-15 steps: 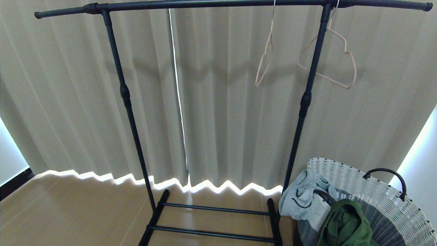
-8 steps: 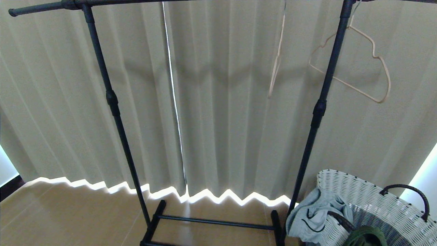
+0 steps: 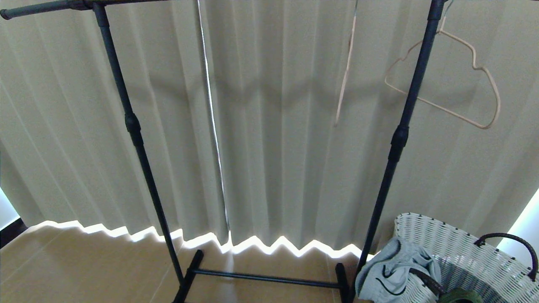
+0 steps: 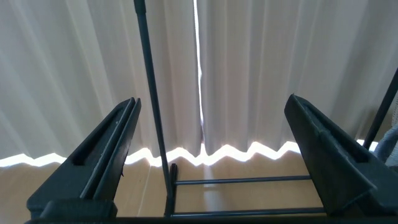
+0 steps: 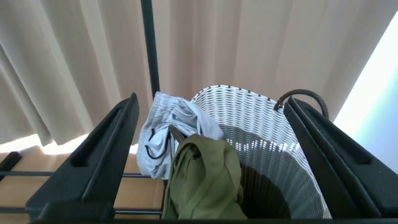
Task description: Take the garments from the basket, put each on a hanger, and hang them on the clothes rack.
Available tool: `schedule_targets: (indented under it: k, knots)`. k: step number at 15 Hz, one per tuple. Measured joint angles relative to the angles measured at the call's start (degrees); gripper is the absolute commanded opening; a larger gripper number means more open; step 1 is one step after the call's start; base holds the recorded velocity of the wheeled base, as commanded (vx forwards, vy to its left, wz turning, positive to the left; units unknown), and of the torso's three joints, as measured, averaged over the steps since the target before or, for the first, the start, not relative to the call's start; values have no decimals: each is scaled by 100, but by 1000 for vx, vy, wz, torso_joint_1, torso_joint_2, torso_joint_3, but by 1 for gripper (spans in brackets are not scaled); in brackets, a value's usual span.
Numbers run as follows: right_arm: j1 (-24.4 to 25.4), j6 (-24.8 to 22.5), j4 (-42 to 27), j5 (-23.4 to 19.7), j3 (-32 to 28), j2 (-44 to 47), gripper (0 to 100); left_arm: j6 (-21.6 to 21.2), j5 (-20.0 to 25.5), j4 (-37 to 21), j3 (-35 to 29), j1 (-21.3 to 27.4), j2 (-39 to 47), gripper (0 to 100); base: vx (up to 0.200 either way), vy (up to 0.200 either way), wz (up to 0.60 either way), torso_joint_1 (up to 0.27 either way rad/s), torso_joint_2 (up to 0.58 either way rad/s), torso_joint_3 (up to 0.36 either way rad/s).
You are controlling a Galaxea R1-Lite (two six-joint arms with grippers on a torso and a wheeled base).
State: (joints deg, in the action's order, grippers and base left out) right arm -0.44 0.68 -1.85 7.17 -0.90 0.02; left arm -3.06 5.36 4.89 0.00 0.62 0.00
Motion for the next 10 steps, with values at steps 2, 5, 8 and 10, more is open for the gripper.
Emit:
schedule_targets:
  k: [2, 5, 8, 10]
  knots:
    - [0, -297, -66, 0, -48, 0, 100, -2, -1, 0, 0, 0, 0, 100, 0, 0, 0, 0, 0, 0]
    - [15, -1154, -1142, 73, -647, 129, 100, -2, -1, 0, 0, 0, 0, 100, 0, 0, 0, 0, 0, 0]
    - [26, -1568, -2055, 130, -1486, 1012, 100, -2, 0, 1, 0, 0, 0, 100, 0, 0, 0, 0, 0, 0]
    - [20, -1682, -2193, 312, -1798, 1924, 100, 0, 0, 1, 0, 0, 0, 100, 0, 0, 0, 0, 0, 0]
